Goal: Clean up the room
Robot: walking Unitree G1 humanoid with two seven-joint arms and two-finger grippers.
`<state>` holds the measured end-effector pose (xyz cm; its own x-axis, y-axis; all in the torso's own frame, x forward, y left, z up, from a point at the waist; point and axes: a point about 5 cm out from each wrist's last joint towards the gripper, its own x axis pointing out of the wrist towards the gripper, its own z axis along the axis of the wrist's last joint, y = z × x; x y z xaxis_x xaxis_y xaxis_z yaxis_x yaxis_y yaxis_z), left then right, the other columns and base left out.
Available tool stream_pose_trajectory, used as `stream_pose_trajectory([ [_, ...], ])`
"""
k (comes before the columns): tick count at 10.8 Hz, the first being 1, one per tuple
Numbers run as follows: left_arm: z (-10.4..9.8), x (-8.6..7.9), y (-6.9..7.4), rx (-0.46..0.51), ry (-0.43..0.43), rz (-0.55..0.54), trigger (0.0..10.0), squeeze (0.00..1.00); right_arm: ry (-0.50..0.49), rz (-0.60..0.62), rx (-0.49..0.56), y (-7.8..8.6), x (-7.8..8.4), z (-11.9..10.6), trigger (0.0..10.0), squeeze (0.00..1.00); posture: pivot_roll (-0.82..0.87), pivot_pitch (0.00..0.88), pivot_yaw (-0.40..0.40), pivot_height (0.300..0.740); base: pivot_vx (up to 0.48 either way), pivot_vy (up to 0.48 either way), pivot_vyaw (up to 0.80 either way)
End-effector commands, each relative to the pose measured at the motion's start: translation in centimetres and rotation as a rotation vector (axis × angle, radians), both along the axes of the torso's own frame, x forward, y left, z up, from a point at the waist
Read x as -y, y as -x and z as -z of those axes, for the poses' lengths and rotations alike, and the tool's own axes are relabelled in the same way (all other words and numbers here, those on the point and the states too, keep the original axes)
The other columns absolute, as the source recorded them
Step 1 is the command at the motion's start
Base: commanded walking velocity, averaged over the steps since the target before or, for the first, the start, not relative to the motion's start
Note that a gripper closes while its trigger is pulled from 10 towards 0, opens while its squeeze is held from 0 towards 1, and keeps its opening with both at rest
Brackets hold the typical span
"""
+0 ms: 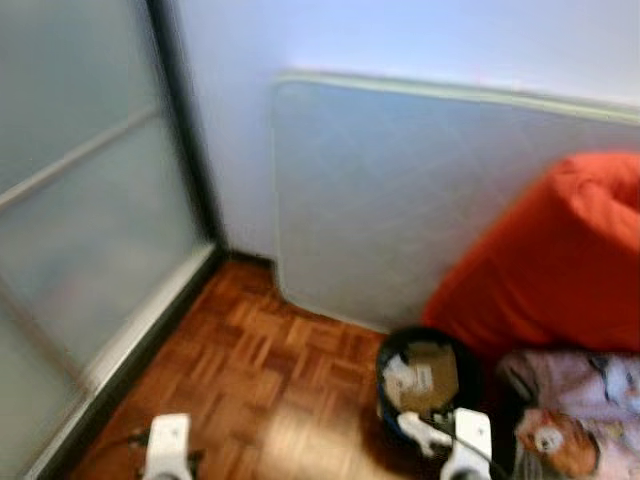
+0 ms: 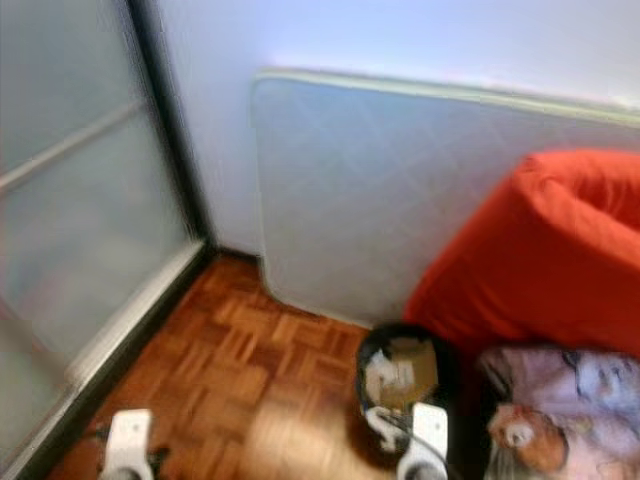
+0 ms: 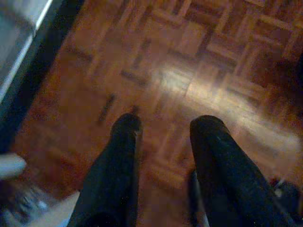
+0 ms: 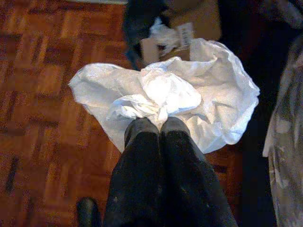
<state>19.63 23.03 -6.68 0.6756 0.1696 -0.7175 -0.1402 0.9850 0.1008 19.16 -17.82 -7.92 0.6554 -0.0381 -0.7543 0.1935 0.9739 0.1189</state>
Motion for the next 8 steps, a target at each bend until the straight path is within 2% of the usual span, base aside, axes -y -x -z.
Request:
stream_pose_trajectory([
  [1, -0.08, 1.14, -0.60, 0.019, 0.028, 0.015, 10.0, 0.00, 0.018, 0.014, -0.022, 0.61, 1.01, 0.21, 10.0, 0.00, 0.12, 0.000, 0.008, 0.740, 0.405, 0.000, -0.79],
  [2, -0.11, 1.09, -0.63, 0.022, 0.027, 0.016, 10.0, 0.00, 0.017, 0.016, -0.022, 0.60, 1.00, 0.21, 10.0, 0.00, 0.12, 0.000, 0.010, 0.740, 0.405, 0.000, -0.79],
  [4, -0.11, 0.98, -0.56, 0.022, 0.025, 0.020, 10.0, 0.00, 0.019, 0.008, -0.020, 0.57, 0.91, 0.20, 10.0, 0.00, 0.13, 0.000, 0.011, 0.740, 0.407, 0.000, 0.00],
  [6, -0.17, 0.78, -0.57, 0.024, 0.021, 0.021, 10.0, 0.00, 0.012, 0.001, -0.029, 0.45, 0.65, 0.20, 10.0, 0.00, 0.13, 0.000, 0.012, 0.740, 0.390, 0.000, -0.77],
  [7, -0.17, 0.73, -0.54, 0.024, 0.020, 0.020, 10.0, 0.00, 0.016, -0.004, -0.027, 0.40, 0.61, 0.18, 10.0, 0.00, 0.13, 0.000, 0.013, 0.740, 0.281, 0.000, -0.75],
  [8, -0.18, 0.70, -0.55, 0.025, 0.019, 0.021, 10.0, 0.00, 0.013, 0.003, -0.012, 0.25, 0.62, 0.07, 10.0, 0.00, 0.14, 0.000, 0.013, 0.740, 0.000, 0.000, 0.00],
])
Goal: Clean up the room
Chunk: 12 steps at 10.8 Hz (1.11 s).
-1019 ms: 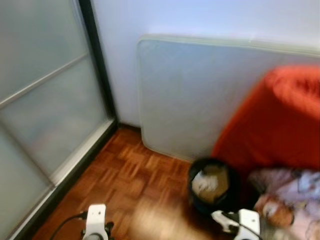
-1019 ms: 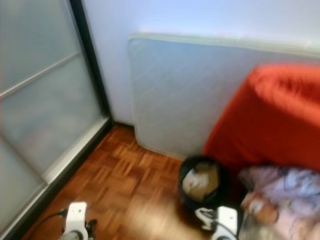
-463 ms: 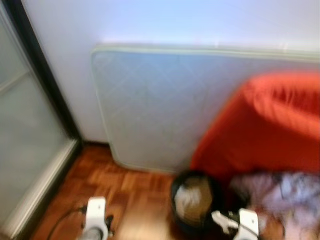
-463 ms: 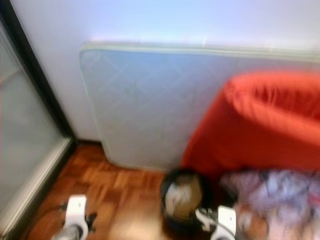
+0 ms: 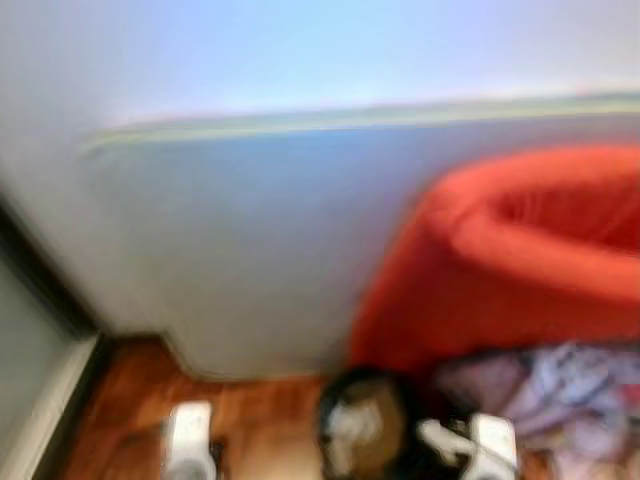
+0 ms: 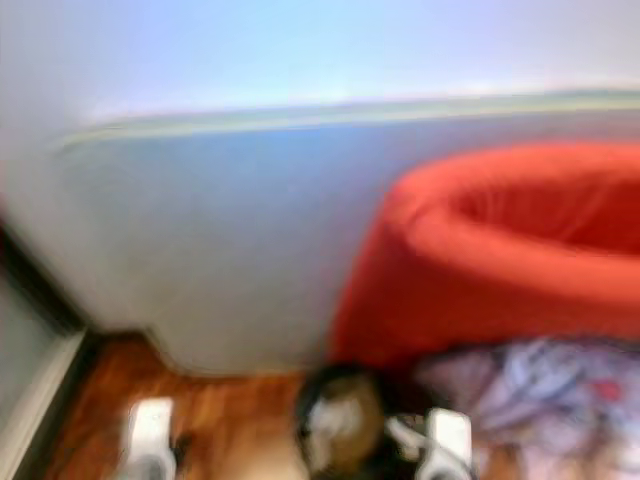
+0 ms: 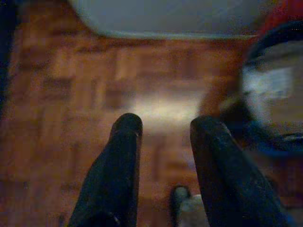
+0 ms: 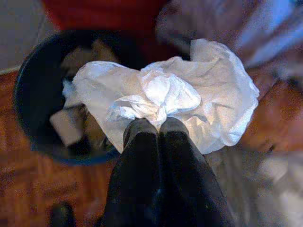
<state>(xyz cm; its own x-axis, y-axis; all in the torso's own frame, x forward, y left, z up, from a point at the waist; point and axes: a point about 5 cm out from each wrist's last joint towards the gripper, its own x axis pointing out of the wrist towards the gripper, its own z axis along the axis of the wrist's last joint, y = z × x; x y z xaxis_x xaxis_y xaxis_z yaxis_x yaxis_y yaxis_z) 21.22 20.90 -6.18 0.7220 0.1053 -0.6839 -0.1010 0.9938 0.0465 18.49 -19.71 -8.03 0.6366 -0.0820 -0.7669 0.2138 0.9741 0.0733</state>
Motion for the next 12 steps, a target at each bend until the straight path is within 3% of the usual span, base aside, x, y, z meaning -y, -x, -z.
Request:
stream_pose_trajectory([
  [1, 0.30, -1.52, 1.04, -0.031, -0.029, -0.024, 10.0, 0.00, -0.027, -0.026, 0.021, -0.67, -1.37, -0.17, 10.0, 0.00, 0.14, 0.000, 0.013, 0.740, 0.000, 0.000, 0.00],
  [4, 0.28, -1.47, 1.00, -0.029, -0.028, -0.023, 10.0, 0.00, -0.032, -0.055, 0.028, -0.94, -1.69, -0.28, 10.0, 0.00, 0.14, 0.000, 0.013, 0.740, 0.000, 0.000, 0.00],
  [6, 0.24, -1.45, 0.92, -0.026, -0.026, -0.027, 10.0, 0.00, -0.022, -0.072, 0.036, -1.02, -1.67, -0.35, 10.0, 0.00, 0.13, 0.000, 0.012, 0.740, 0.000, 0.000, 0.65],
  [10, 0.41, -1.42, 1.22, -0.032, -0.024, -0.036, 10.0, 0.00, -0.050, -0.029, 0.021, -0.32, -1.62, 0.01, 10.0, 0.00, 0.14, 0.001, 0.008, 0.740, 0.000, 0.000, 0.00],
  [12, 0.48, -1.43, 1.34, -0.034, -0.023, -0.040, 10.0, 0.00, 0.004, -0.045, 0.007, -0.20, -1.32, 0.05, 10.0, 0.00, 0.14, 0.005, 0.007, 0.740, 0.129, 0.000, 0.00],
])
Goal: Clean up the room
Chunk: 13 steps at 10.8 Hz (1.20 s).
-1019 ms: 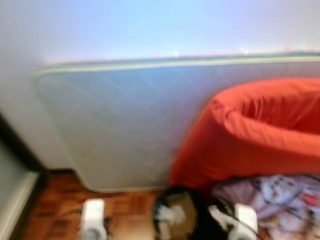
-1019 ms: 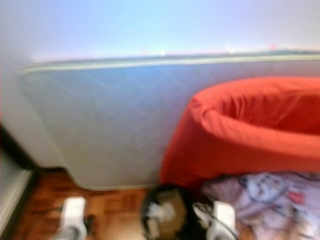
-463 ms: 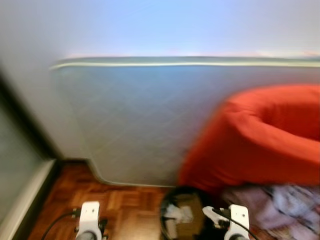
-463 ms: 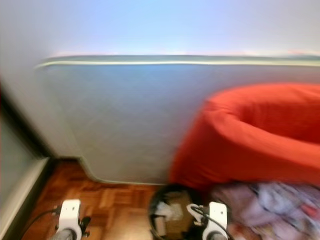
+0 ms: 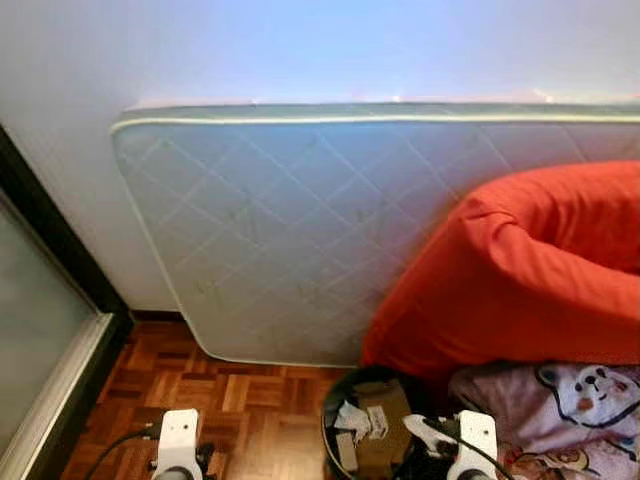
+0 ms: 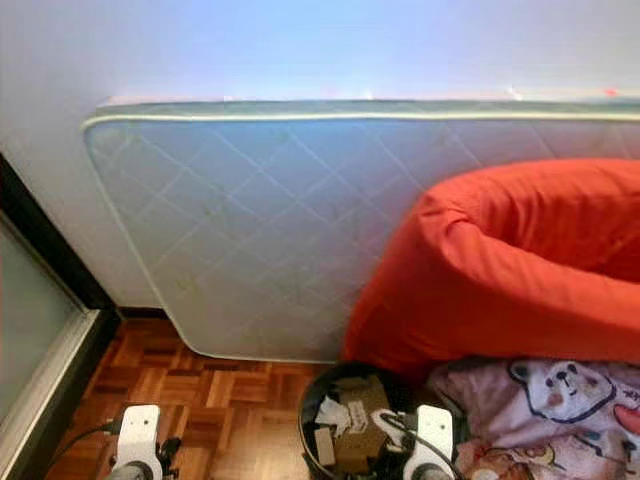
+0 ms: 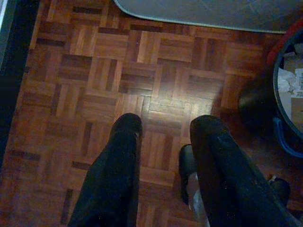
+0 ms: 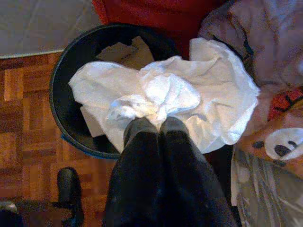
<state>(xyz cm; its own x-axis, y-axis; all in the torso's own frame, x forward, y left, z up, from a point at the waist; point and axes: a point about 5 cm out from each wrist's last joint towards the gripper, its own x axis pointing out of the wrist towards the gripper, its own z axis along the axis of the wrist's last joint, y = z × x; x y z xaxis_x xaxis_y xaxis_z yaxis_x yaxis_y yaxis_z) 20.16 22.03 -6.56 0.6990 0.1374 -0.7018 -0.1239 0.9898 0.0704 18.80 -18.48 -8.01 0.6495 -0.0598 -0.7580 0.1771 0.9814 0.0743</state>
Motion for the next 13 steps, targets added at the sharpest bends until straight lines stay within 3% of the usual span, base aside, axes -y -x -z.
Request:
stream_pose_trajectory([
  [1, 0.1, -0.3, 0.3, -0.004, -0.002, -0.018, 10.0, 0.00, 0.017, 0.005, 0.003, 0.0, 0.2, 0.0, 10.0, 0.00, 0.14, 0.004, 0.007, 0.740, 0.274, 0.000, 0.80],
  [8, -0.1, -0.3, 0.0, 0.003, -0.005, -0.007, 10.0, 0.00, 0.003, 0.007, 0.007, -0.3, 0.2, -0.2, 10.0, 0.00, 0.14, 0.000, 0.010, 0.740, 0.297, 0.000, 0.06],
  [10, -0.1, -0.3, 0.0, 0.004, 0.001, -0.006, 10.0, 0.00, 0.000, 0.009, 0.047, -1.1, 0.2, -0.7, 10.0, 0.00, 0.14, 0.000, 0.007, 0.740, 0.000, 0.000, 0.00],
  [12, -0.7, -0.1, -0.9, 0.061, 0.006, -0.003, 10.0, 0.00, -0.020, -0.009, 0.095, -2.1, -0.1, -1.2, 10.0, 0.00, 0.15, 0.000, 0.000, 0.740, 0.000, 0.000, 0.00],
  [13, -1.5, 0.2, -2.1, 0.133, 0.019, 0.004, 10.0, 0.00, -0.031, -0.061, 0.144, -3.0, -0.5, -1.8, 10.0, 0.00, 0.15, 0.000, -0.003, 0.740, 0.000, 0.000, 0.00],
])
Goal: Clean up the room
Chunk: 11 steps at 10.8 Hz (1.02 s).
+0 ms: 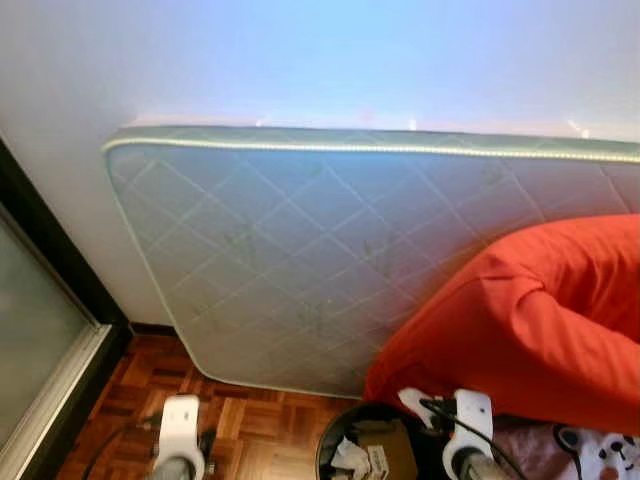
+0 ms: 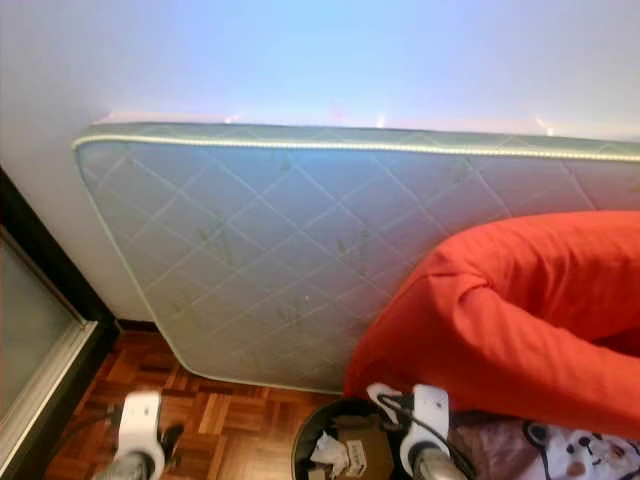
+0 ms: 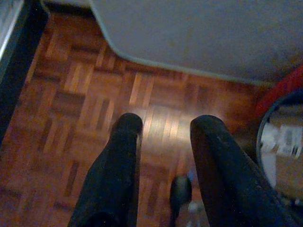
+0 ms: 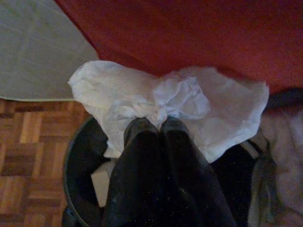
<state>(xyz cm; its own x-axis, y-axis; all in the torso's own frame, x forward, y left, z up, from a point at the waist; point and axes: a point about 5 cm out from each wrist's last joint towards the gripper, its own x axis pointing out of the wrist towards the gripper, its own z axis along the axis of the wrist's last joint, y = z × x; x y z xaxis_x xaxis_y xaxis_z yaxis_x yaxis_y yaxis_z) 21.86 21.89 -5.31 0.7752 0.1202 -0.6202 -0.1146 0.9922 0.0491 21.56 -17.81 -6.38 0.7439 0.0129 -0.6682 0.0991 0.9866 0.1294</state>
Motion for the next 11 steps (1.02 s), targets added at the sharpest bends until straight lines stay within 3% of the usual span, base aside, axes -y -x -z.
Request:
stream_pose_trajectory([
  [1, -0.8, 0.3, -1.2, 0.061, 0.018, -0.010, 10.0, 0.00, -0.003, -0.052, 0.049, -0.9, -0.4, -0.6, 10.0, 0.00, 0.14, 0.009, -0.007, 0.740, 0.000, 0.000, 0.00],
  [4, -3.6, 1.5, -4.3, 0.263, 0.038, 0.017, 10.0, 0.00, -0.004, -0.079, 0.181, -2.8, -0.7, -2.3, 10.0, 0.00, 0.14, 0.032, -0.012, 0.740, 0.000, 0.000, 0.00],
  [5, -4.2, 1.7, -4.7, 0.318, 0.039, 0.023, 10.0, 0.00, -0.012, -0.119, 0.231, -3.3, -1.4, -2.8, 10.0, 0.00, 0.14, 0.035, -0.014, 0.740, 0.000, 0.000, 0.00],
  [7, -4.2, 1.9, -4.6, 0.333, 0.038, 0.027, 10.0, 0.00, -0.006, -0.088, 0.268, -3.8, -1.5, -3.3, 10.0, 0.00, 0.14, 0.045, -0.015, 0.740, 0.000, 0.000, 0.00],
  [8, -4.1, 2.0, -4.5, 0.329, 0.040, 0.030, 10.0, 0.00, 0.000, -0.053, 0.251, -3.8, -1.3, -3.2, 10.0, 0.00, 0.14, 0.049, -0.014, 0.740, 0.000, 0.000, 0.00],
  [11, -3.8, 1.7, -4.2, 0.312, 0.039, 0.037, 10.0, 0.00, -0.011, -0.102, 0.193, -3.0, -1.7, -2.4, 10.0, 0.00, 0.14, 0.065, -0.012, 0.740, 0.000, 0.000, 0.00],
])
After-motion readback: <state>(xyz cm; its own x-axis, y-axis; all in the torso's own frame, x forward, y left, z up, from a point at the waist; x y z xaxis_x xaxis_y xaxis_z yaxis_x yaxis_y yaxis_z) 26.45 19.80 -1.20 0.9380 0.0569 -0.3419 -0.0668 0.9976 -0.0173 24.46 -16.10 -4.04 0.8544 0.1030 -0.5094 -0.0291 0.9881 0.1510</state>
